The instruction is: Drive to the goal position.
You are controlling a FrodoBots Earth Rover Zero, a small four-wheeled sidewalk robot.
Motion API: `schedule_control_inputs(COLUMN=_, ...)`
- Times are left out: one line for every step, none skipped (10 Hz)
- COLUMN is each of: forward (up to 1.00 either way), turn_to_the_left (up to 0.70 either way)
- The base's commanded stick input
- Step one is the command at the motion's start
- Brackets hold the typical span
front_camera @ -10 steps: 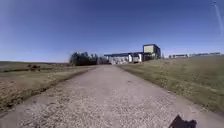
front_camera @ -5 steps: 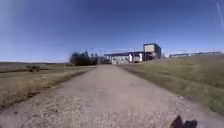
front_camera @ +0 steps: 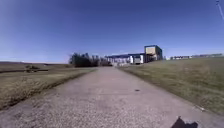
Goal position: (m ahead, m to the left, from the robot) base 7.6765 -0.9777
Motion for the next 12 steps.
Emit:
schedule_control_inputs(forward=1.00, turn_to_the_left=0.00)
schedule_control_inputs(forward=1.00, turn_to_the_left=0.00)
schedule_control_inputs(forward=1.00, turn_to_the_left=0.00)
schedule_control_inputs(forward=1.00, turn_to_the_left=0.00)
schedule_control_inputs(forward=1.00, turn_to_the_left=0.00)
schedule_control_inputs(forward=1.00, turn_to_the_left=0.00)
schedule_control_inputs(forward=1.00, turn_to_the_left=0.00)
schedule_control_inputs(forward=1.00, turn_to_the_left=0.00)
schedule_control_inputs(forward=1.00, turn_to_the_left=0.00)
schedule_control_inputs(forward=1.00, turn_to_the_left=0.00)
schedule_control_inputs(forward=1.00, turn_to_the_left=0.00)
schedule_control_inputs(forward=1.00, turn_to_the_left=0.00)
